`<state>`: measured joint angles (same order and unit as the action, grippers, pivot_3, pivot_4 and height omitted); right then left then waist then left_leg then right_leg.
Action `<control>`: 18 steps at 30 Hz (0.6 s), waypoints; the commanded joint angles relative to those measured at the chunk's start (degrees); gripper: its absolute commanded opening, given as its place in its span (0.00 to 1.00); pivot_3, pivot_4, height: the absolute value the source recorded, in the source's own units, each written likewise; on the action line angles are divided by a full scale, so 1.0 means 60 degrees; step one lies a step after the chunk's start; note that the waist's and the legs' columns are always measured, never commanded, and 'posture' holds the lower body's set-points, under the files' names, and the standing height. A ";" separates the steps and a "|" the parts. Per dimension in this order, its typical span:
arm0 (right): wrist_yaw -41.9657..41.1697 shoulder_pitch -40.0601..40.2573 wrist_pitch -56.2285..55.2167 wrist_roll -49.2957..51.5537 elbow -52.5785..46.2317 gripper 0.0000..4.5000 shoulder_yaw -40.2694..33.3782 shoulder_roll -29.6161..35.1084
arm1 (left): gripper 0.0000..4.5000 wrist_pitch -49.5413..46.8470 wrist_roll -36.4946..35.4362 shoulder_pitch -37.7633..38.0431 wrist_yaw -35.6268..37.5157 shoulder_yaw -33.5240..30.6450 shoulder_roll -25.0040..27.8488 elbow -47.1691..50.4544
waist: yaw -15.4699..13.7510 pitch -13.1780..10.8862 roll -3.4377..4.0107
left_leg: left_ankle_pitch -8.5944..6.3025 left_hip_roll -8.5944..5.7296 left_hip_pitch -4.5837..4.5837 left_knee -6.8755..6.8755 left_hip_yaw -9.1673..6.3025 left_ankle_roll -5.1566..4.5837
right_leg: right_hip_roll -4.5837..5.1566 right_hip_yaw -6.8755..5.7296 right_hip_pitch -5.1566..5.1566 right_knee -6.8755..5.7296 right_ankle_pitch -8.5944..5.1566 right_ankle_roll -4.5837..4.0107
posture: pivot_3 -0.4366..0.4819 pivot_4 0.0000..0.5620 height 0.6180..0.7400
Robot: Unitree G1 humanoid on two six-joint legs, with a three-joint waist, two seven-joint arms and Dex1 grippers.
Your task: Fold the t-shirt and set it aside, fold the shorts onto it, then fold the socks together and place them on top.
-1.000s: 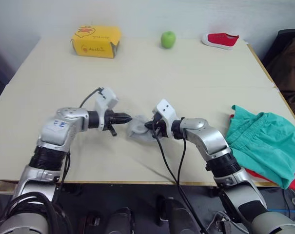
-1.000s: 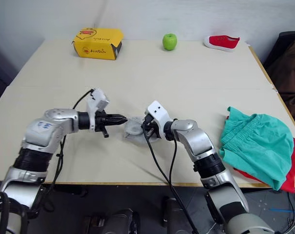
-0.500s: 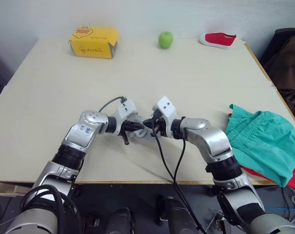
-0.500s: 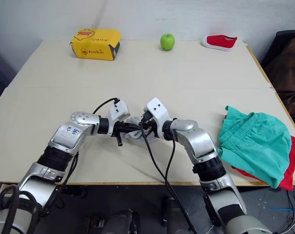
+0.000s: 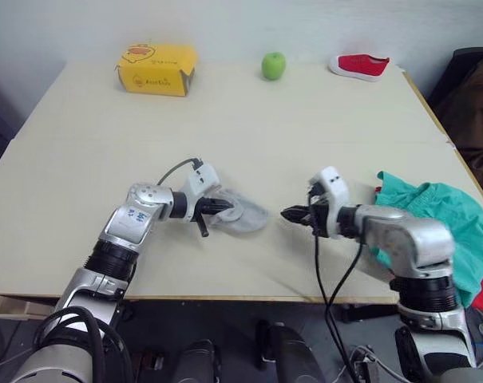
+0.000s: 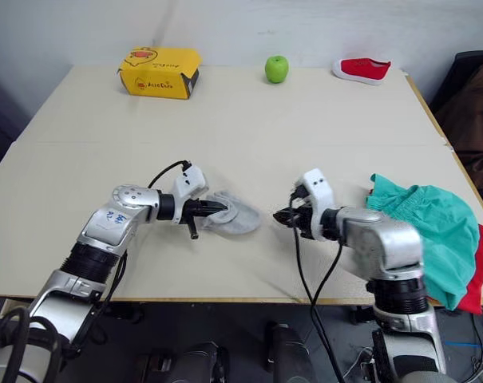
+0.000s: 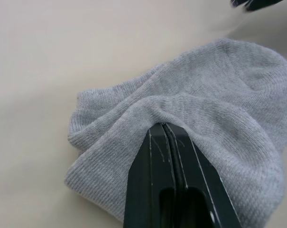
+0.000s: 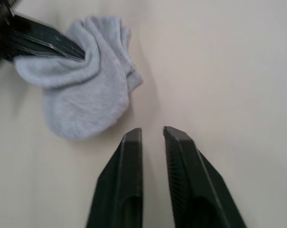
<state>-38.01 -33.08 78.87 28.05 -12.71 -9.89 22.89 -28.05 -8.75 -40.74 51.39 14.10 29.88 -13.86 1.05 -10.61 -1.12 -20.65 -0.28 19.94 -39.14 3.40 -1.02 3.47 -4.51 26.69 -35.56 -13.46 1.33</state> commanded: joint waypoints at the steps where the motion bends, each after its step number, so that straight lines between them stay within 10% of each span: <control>1: 0.0305 -0.0368 0.1780 0.0805 -0.0045 0.42 -0.1170 -0.0578 | 0.00 -0.0115 0.0249 0.0332 -0.0024 -0.0029 0.0184 0.0101 | 0.0014 0.0000 0.0000 | -0.0002 0.0000 -0.0004 0.0002 0.0000 -0.0003 | 0.0000 0.0001 -0.0001 0.0001 -0.0001 -0.0002 | 0.48 0.27 1.00; 9: 0.1820 -0.1042 0.2271 0.1476 0.1954 1.00 -0.1731 -0.2728 | 0.00 -0.0235 0.0275 0.0447 -0.0194 -0.0134 0.0157 0.0412 | 0.0082 0.0000 0.0001 | 0.0001 0.0000 -0.0013 0.0009 0.0004 0.0002 | 0.0001 0.0005 -0.0007 -0.0014 -0.0002 -0.0004 | 0.48 0.27 1.00; 18: 0.3328 -0.2449 0.1330 0.0768 0.4804 1.00 -0.2789 -0.4359 | 0.00 -0.0477 0.0246 0.0696 -0.0367 -0.0231 0.0141 0.0954 | 0.0132 0.0002 0.0004 | 0.0002 -0.0001 -0.0028 0.0011 0.0011 0.0005 | 0.0001 0.0013 -0.0014 -0.0018 -0.0002 -0.0004 | 0.48 0.27 1.00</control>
<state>-19.86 -47.24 88.56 33.51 13.39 -25.84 -2.36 -30.08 -8.39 -37.61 49.39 12.35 30.22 -9.19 1.84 -10.60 -1.10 -20.64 -0.28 19.75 -39.07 3.50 -0.98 3.48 -4.39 26.60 -35.68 -13.48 1.30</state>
